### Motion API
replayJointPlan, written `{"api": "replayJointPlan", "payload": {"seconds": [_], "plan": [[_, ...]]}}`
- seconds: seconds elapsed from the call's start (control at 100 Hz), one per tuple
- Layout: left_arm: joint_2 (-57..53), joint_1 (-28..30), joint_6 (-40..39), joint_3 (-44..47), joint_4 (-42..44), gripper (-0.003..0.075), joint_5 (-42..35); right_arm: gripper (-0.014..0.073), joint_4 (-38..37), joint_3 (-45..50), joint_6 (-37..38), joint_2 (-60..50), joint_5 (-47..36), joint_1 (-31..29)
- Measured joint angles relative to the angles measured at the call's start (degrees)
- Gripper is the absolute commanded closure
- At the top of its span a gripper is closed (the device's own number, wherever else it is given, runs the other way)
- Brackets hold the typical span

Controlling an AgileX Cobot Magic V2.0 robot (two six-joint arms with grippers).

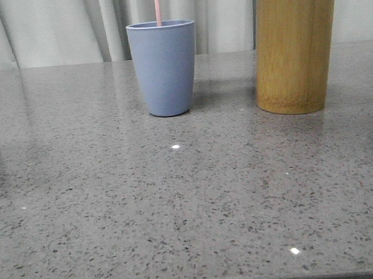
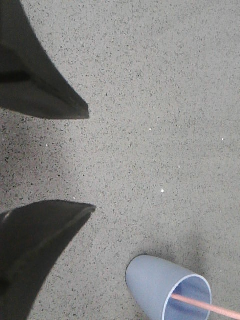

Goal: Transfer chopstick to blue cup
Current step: 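Lift the pink chopstick and lower it into the blue cup, then open the right gripper and withdraw it from the chopstick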

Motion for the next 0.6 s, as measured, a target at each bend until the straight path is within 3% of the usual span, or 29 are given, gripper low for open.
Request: {"api": "replayJointPlan", "payload": {"seconds": [0.1,0.6], "plan": [[0.0,0.0,0.0,0.0,0.0,0.0363,0.0,0.0274,0.0,0.0,0.0,0.0,0.0,0.0],[-0.12,0.0,0.0,0.23,0.0,0.0363,-0.21,0.0278,0.0,0.0,-0.12,-2.25,2.05,-0.22]]}}
